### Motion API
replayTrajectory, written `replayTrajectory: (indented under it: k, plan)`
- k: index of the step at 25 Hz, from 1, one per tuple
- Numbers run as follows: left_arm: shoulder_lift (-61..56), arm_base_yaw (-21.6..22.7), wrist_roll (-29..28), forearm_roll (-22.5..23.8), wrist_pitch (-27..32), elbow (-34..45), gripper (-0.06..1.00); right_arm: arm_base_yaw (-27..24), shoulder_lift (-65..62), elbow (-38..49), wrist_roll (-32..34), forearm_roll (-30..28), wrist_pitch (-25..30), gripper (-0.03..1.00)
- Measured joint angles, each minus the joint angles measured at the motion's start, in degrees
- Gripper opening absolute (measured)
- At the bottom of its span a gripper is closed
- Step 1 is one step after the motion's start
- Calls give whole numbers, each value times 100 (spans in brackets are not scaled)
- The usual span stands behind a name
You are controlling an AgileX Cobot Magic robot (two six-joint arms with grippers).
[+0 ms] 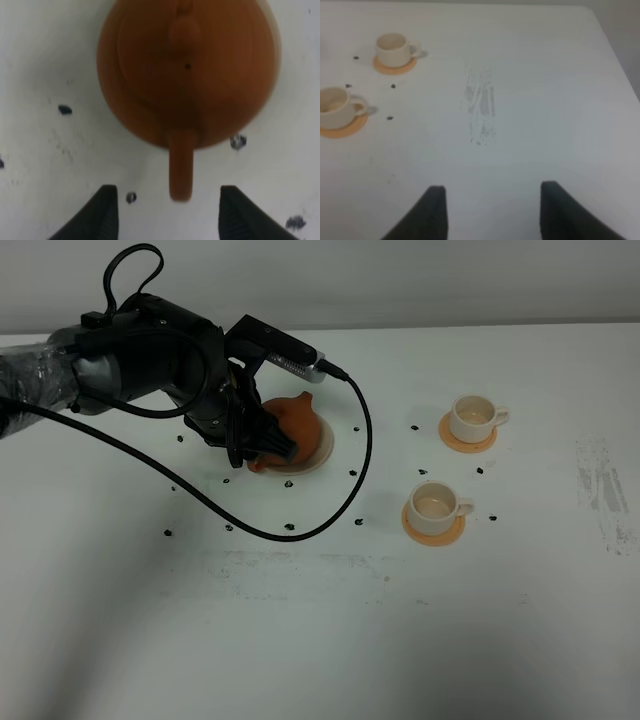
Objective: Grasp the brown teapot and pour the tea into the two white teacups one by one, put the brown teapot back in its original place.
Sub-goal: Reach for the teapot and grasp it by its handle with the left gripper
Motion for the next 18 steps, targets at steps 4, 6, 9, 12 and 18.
replayTrajectory:
  k: [4, 6, 9, 12, 18]
  plan:
    - [172, 0, 0, -44, 12, -138, 47, 0, 0, 0, 0, 0, 0, 44]
    - [227, 0, 26, -142, -12, -143, 47, 0, 0, 0, 0, 0, 0, 44]
    - [302, 0, 115, -270, -75, -144, 47, 0, 0, 0, 0, 0, 0, 44]
    - [371, 0, 143, -321, -125, -155, 47, 0, 0, 0, 0, 0, 0, 44]
    - [465, 0, 173, -333, -269, -155, 47, 0, 0, 0, 0, 0, 0, 44]
